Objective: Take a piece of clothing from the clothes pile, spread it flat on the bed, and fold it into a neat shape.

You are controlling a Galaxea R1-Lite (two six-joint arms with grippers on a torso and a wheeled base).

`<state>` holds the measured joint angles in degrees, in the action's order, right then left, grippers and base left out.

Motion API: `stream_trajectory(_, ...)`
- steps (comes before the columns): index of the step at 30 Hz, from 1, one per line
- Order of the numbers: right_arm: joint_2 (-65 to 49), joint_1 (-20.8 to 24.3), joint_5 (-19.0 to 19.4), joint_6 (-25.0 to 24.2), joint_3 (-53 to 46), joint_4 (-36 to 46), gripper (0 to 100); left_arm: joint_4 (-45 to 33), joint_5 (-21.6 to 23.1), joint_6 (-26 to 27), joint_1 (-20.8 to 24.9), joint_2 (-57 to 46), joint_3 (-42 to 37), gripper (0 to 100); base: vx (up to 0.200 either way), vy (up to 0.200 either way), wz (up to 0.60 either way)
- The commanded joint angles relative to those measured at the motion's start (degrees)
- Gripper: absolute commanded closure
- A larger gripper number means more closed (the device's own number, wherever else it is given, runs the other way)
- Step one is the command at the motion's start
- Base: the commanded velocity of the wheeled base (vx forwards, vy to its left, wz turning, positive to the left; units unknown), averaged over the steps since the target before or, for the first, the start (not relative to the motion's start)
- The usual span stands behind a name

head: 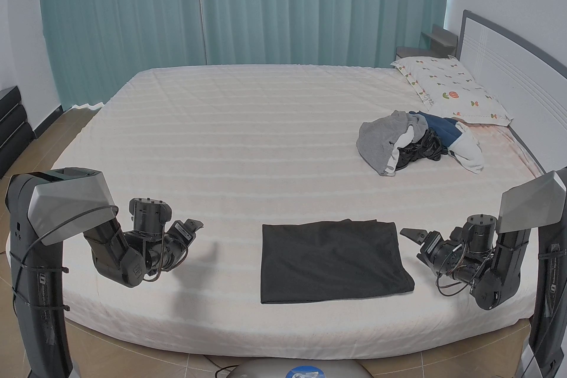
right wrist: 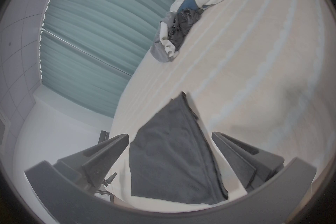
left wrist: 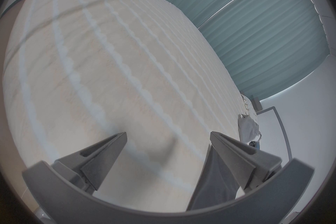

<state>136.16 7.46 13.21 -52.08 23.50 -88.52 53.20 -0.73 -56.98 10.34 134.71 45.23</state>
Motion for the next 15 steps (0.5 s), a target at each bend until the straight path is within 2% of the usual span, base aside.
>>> stream_trajectory(1,4.0,-0.3,-0.2,-0.6,-1.3,-1.1,0,0.6,0.4,-0.2,0.5,-0.4,-1.3,0,0.000,0.000,0.00)
stream_trajectory(11,4.0,-0.3,-0.3,-0.7,-1.4,-1.1,0,0.6,0.6,-0.5,1.6,-0.5,-0.8,0,0.000,0.000,0.00)
stream_trajectory(15,4.1,-0.2,-0.4,-0.7,-1.4,-1.2,0,0.5,0.6,-0.5,3.3,-0.5,-0.4,0,0.000,-0.200,0.00)
